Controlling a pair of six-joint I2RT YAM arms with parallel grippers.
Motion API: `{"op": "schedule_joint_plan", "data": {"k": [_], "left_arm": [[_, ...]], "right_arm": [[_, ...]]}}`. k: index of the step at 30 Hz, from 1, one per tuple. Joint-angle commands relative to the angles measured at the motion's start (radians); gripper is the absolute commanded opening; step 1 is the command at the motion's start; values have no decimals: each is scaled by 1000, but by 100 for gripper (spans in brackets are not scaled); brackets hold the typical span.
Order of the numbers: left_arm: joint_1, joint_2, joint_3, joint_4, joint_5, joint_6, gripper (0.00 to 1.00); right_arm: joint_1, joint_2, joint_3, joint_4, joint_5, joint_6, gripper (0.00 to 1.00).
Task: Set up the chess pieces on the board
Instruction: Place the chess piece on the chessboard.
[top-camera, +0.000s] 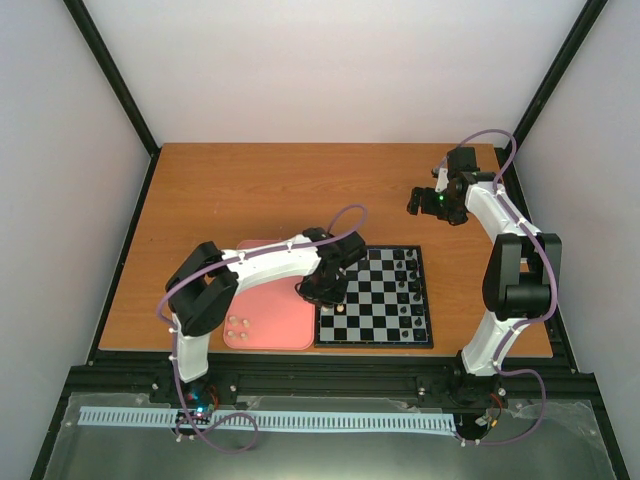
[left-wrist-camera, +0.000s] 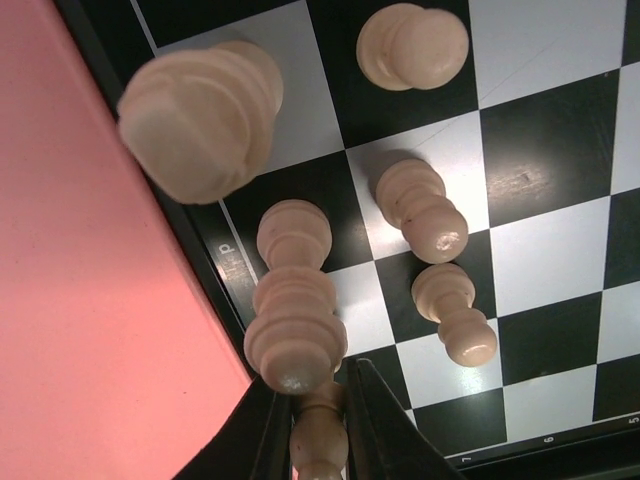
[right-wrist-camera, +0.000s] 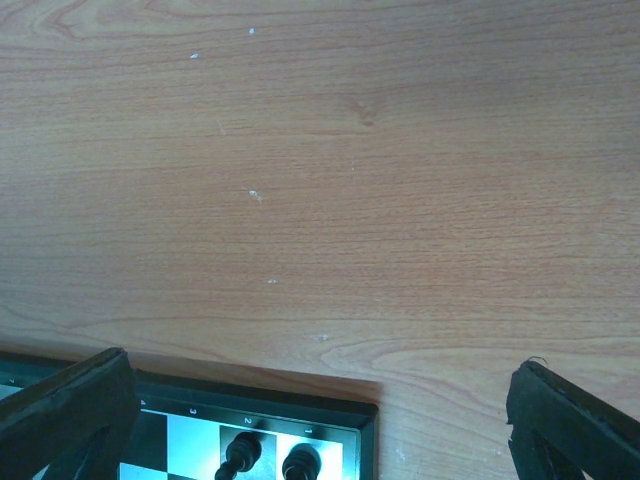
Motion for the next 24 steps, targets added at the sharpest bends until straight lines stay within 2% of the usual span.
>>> {"op": "schedule_joint_plan", "data": {"k": [1,9,24], "left_arm": [[-14,16,29,12,7,-3,6],[-15,26,31,20,10,-6,10],[-15,-28,32,6,0,-6,34]], "right_arm": [[6,2,19,4,-3,0,100],[6,1,13,5,-6,-2,100],[6,-5,5,10,-24,-2,100]]}}
